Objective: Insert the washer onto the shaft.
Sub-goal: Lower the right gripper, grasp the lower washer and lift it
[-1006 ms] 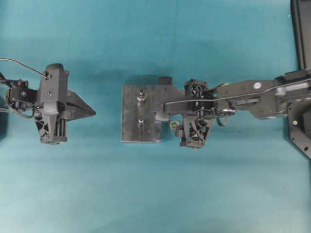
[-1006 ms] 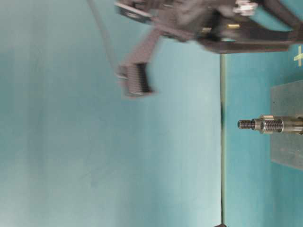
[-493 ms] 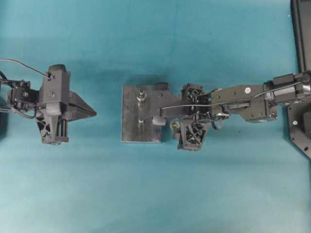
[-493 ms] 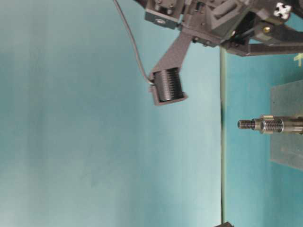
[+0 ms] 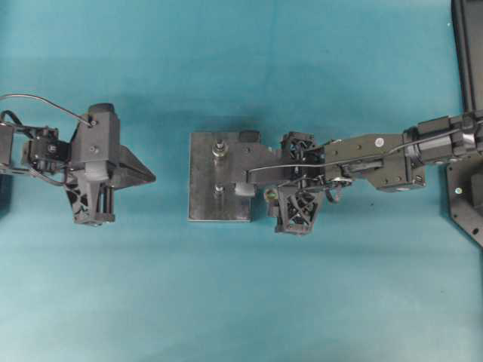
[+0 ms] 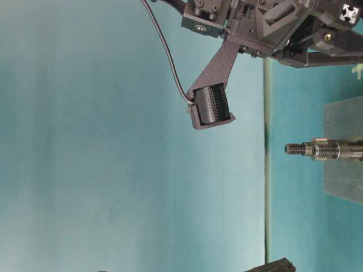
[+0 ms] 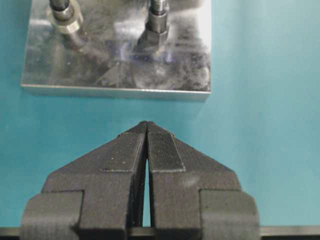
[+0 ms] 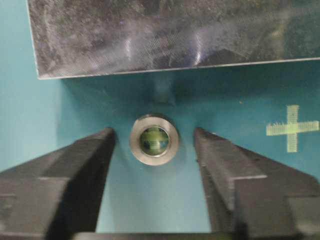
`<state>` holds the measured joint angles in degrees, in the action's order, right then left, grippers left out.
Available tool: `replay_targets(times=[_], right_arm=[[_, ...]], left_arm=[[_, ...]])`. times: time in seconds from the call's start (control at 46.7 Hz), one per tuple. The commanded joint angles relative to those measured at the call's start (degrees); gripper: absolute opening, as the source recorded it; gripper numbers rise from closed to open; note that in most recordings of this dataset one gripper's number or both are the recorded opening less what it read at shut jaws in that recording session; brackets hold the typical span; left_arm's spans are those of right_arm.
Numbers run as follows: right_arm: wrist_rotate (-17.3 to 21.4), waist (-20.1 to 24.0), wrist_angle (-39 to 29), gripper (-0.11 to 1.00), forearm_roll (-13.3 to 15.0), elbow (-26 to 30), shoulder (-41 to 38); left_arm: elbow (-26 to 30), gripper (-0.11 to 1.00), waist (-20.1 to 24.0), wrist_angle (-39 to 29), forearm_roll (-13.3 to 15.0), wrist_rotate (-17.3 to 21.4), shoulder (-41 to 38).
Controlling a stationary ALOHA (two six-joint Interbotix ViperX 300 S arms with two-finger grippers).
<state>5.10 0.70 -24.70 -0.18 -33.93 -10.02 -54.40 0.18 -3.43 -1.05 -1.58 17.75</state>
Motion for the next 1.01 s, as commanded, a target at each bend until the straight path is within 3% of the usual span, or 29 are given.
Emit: replay_targets(times=[0.0,0.236,0.557,0.985], right_arm=[[0.62,0.09,0.18,0.56,0.18,0.70,0.44],[1.05,-0.35,-1.76,0.33,0.09,1.14,0.44],[3.43,-0.97,-4.83,0.33,0.62,3.87,3.52],[3.43,0.88,-8.53,0.33,0.62,13.71,4.13]], left_arm=[[1.32,0.00,0.09,0.44,-0.18,0.00,0.26],[1.41,0.00,0.00,0.44,-0.18,0.00,0.26],[1.58,0.00,0.00,0.44,-0.18,0.00,0.35],[1.67,0.00,0.00,0.44,-0.18,-0.09,0.35]])
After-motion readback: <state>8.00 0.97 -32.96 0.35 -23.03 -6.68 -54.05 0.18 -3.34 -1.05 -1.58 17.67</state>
